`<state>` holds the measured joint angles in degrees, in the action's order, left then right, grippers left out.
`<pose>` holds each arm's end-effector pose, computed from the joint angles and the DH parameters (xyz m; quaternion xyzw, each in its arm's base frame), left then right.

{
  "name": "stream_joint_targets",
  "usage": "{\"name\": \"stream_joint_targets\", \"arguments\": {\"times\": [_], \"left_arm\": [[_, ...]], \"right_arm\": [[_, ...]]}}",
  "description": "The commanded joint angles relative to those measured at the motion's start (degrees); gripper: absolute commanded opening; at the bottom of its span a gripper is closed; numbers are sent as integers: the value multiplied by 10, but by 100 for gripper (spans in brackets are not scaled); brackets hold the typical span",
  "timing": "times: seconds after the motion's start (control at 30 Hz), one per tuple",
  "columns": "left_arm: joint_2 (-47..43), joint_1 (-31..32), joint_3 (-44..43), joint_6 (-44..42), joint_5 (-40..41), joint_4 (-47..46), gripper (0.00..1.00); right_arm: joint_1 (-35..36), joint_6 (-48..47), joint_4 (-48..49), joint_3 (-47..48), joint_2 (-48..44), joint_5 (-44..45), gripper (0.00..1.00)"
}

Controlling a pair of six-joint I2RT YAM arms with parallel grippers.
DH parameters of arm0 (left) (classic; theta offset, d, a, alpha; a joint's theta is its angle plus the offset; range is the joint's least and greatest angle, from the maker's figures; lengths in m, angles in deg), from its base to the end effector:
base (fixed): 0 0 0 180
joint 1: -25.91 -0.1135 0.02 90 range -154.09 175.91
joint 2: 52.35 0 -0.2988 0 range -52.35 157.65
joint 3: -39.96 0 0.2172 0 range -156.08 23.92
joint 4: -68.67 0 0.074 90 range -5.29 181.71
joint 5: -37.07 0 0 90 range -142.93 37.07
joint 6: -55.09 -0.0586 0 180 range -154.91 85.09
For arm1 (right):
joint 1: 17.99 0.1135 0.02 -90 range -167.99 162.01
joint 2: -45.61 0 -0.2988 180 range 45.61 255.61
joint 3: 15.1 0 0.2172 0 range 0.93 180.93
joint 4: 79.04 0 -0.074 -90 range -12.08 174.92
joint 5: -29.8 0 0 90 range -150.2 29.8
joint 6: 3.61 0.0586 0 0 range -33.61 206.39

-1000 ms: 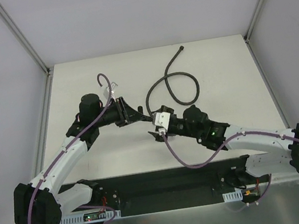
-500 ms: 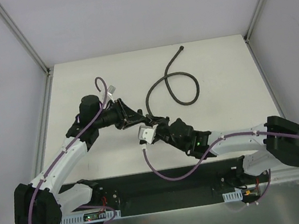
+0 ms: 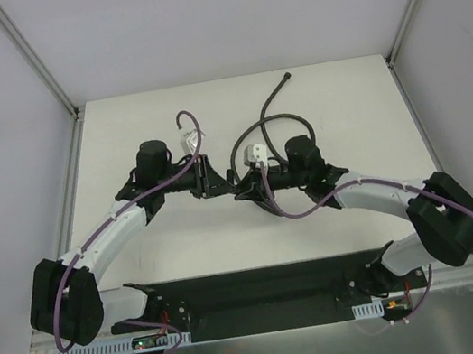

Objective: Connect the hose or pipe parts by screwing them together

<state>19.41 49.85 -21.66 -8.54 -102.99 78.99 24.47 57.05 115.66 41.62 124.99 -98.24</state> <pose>0.2056 -0.1404 0.3200 0.2254 0.7493 -0.5342 0.3200 0.1854 0.2186 0.3069 -0.5915 0.4524 0.3152 0.5883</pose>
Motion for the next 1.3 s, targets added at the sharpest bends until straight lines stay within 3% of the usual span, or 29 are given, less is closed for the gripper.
{"name": "stream_joint_targets", "arguments": {"times": [0.0, 0.07, 0.17, 0.2, 0.23, 0.47, 0.6, 0.7, 0.97, 1.27], "left_arm": [[17, 0, -8, -135, -78, 11, 0], [9, 0, -2, -137, -52, 11, 0], [-7, 0, 4, -124, -26, 10, 0], [-12, -1, 6, -116, -18, 7, 0], [-14, -1, 8, -111, -15, 4, 0], [-22, -8, -4, -72, -1, 0, 0], [-31, -23, -6, -61, 15, 5, 0], [-20, -66, -17, -26, 63, 54, 0], [75, -190, -24, 50, 27, 76, 0], [220, -255, -114, 2, 62, 158, 6]], "right_arm": [[-35, 138, 36, 54, 35, -222, 1], [-40, 157, 42, 51, 39, -216, 1], [-45, 149, 42, 27, 14, -132, 27], [-46, 141, 40, 17, 4, -108, 44], [-46, 134, 37, 3, -7, -90, 53], [-46, 113, 11, -40, -126, 65, 95], [-46, 133, -74, -51, -172, 177, 96], [-46, 208, -138, -80, -217, 303, 96], [-45, 236, -162, -163, -348, 285, 96], [-45, 293, -225, -185, -347, 307, 96]]}}
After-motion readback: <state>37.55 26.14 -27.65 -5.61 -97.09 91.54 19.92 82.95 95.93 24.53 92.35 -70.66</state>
